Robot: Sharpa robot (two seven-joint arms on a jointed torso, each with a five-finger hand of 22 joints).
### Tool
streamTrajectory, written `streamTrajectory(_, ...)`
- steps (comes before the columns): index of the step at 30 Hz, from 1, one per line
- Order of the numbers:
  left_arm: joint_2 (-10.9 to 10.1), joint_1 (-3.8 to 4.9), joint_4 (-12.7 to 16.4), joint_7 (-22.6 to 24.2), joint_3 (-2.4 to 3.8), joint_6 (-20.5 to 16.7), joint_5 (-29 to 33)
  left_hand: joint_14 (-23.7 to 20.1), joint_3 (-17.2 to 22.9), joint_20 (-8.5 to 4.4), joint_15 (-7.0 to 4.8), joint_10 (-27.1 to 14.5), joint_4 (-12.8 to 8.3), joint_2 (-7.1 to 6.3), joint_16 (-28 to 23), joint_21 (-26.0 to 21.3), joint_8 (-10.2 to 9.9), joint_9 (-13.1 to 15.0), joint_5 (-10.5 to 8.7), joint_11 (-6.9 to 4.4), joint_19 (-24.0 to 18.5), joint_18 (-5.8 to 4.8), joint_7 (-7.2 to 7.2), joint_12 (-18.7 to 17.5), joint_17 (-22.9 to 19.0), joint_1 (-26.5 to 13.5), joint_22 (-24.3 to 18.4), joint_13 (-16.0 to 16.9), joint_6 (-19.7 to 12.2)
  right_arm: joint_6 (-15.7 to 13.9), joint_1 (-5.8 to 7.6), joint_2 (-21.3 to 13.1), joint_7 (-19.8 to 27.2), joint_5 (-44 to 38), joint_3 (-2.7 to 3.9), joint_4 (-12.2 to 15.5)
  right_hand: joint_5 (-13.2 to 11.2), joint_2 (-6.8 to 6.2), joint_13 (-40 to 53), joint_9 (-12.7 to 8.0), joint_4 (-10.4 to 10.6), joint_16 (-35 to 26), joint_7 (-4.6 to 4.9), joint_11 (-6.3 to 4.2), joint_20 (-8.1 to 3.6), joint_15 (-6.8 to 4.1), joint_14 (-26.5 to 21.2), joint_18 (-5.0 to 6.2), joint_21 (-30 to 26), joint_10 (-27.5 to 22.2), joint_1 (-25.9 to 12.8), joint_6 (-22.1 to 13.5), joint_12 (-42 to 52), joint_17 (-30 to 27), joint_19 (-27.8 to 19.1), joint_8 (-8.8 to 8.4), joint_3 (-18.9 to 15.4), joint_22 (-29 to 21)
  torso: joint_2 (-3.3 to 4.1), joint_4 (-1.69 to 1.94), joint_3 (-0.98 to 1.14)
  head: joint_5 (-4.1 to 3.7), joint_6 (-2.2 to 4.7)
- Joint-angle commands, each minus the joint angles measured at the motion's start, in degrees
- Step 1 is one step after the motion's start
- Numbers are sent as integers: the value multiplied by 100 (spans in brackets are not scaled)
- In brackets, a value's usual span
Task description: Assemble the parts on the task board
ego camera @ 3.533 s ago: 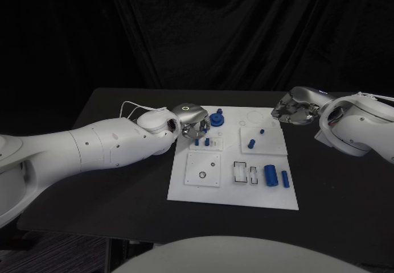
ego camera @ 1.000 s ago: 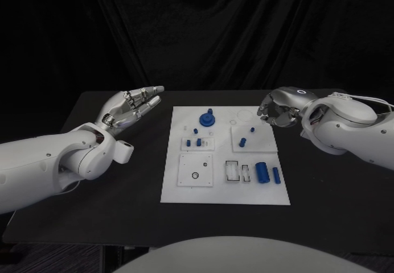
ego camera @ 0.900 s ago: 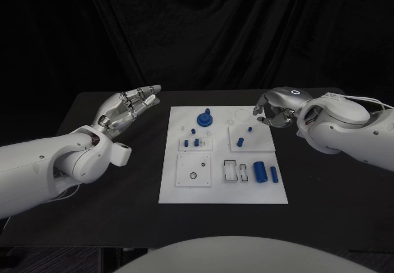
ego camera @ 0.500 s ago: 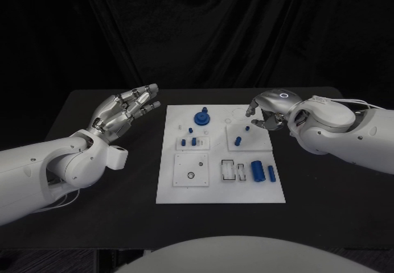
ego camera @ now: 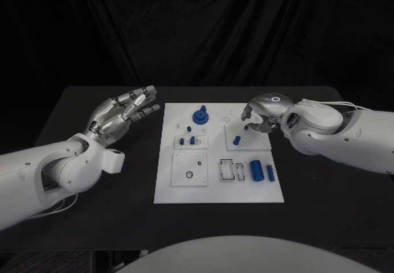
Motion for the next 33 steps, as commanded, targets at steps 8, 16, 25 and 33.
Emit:
streamTrajectory(8, 46, -22, -18, 577, 5, 211, 28, 60, -61, 6, 76, -8, 2, 22, 98, 61, -13, -3, 54, 37, 149, 8, 56, 70, 15, 128, 59, 7, 78, 30, -87, 62, -60, -93, 4, -107, -56, 0, -194, 28, -14, 27, 94, -36, 37, 50, 13, 33, 52, 356, -116, 163, -73, -35, 73, 8, -4, 624, 69, 13, 1, -37, -1)
streamTrajectory(16, 70, -29, -44, 523, 5, 246, 28, 105, -64, 9, 128, -22, -20, 48, 165, 94, -19, -6, 92, 80, 251, -45, 40, 101, 23, 206, 96, 8, 54, 20, -154, 95, -29, -93, 4, -206, -84, 3, -292, 31, -11, 14, 107, -18, 57, 79, 4, 34, 15, 391, -133, 187, -167, -76, 73, -4, 6, 616, 70, 5, 3, -3, -1)
streamTrajectory(25, 81, -37, -56, 481, 5, 285, 28, 160, -76, 11, 192, -14, -43, 56, 245, 156, -10, 0, 146, 94, 408, -114, 80, 149, 32, 272, 176, 12, 99, -5, -196, 143, 29, -93, 4, -337, 15, 40, -402, 76, -49, 8, 83, -31, 62, 74, -3, 36, 6, 540, -103, 308, -240, -115, 88, 41, 39, 619, 71, 3, 2, -21, -1)
streamTrajectory(33, 102, -45, -73, 446, 5, 305, 5, 230, -85, 9, 235, 26, -58, 74, 352, 222, 26, 24, 214, 39, 576, -195, 250, 224, 43, 339, 236, 18, 305, -109, -220, 177, 123, -86, 4, -398, 89, 139, -535, 215, -157, 35, 23, -101, 23, 25, 20, 26, 78, 909, -18, 583, -302, -122, 149, 189, 85, 647, 68, 12, 1, -16, -1)
